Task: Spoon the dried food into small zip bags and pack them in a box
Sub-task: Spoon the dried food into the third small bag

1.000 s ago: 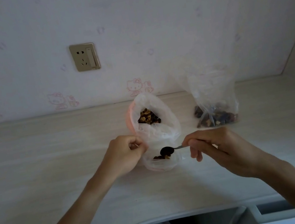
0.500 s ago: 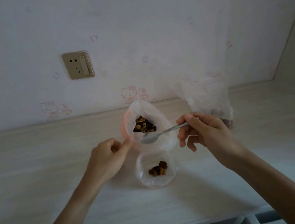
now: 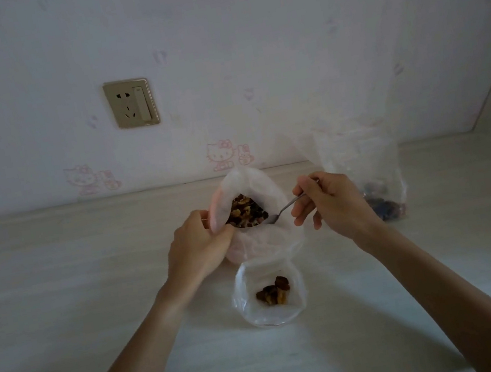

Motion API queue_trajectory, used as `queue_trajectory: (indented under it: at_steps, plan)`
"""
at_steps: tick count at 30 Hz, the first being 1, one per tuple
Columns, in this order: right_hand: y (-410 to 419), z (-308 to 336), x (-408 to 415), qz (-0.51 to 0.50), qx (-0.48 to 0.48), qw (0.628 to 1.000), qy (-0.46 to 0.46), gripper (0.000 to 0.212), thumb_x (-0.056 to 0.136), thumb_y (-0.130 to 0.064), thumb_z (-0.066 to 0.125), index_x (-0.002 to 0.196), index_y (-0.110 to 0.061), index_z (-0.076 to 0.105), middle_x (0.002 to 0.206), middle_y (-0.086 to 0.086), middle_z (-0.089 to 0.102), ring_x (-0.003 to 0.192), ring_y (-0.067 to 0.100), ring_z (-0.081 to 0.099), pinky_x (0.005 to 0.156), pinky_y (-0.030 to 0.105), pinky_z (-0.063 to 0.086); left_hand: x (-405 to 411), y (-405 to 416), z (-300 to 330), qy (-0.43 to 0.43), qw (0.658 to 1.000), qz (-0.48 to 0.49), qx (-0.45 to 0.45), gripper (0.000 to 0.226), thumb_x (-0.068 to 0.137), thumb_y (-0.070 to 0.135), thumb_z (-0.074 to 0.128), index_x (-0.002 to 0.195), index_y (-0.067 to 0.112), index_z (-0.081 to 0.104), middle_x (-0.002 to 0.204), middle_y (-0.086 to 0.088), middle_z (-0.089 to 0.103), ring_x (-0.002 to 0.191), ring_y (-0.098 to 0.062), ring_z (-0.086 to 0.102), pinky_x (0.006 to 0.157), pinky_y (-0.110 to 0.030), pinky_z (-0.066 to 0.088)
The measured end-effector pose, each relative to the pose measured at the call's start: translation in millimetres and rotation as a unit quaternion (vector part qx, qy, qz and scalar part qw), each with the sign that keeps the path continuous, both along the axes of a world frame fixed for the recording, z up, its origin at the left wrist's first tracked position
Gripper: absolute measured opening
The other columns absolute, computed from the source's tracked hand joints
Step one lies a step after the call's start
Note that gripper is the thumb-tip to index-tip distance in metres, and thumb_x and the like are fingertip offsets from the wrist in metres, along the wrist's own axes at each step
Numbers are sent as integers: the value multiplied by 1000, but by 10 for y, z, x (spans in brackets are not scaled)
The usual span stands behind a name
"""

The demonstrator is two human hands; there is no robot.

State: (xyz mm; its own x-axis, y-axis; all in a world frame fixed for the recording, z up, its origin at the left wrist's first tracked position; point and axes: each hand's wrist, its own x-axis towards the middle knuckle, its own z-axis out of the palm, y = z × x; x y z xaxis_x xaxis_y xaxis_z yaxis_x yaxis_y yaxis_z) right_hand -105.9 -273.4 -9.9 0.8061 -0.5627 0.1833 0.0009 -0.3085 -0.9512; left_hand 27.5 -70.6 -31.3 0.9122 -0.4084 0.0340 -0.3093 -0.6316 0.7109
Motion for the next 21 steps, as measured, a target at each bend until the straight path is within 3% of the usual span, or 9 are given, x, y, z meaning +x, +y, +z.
queue_trajectory:
  at_steps: [3, 9, 15, 21]
  plan:
    - [12, -29, 100, -10, 16, 1000, 5, 32, 110, -25, 45, 92, -7, 64, 69, 10, 75, 61, 28, 73, 42, 27, 47, 18, 34, -49, -9, 999, -11, -39, 38, 84, 33, 67, 122, 33, 64, 96, 20, 67, 91, -7, 67, 79, -35, 57]
    - [34, -135, 198, -43, 63, 997, -12, 34, 111, -24, 44, 95, -2, 64, 70, 14, 75, 59, 29, 73, 41, 28, 47, 31, 92, -164, -20, 995, -35, -92, 43, 85, 33, 66, 128, 31, 65, 109, 18, 71, 97, -5, 69, 87, -39, 60]
    - [54, -196, 192, -28, 122, 992, -15, 33, 111, -24, 43, 95, -2, 62, 72, 16, 75, 57, 29, 71, 40, 28, 46, 44, 18, -232, 16, 970, -31, -242, 31, 94, 16, 69, 122, 28, 71, 104, 18, 76, 96, 3, 71, 73, -14, 57]
    - [126, -221, 192, 1, 182, 983, 8, 29, 112, -20, 41, 100, -1, 61, 79, 18, 77, 57, 24, 70, 42, 28, 48, 68, 24, -211, 68, 948, -70, -302, 34, 92, 17, 76, 124, 27, 71, 111, 12, 78, 96, -1, 73, 72, -13, 55]
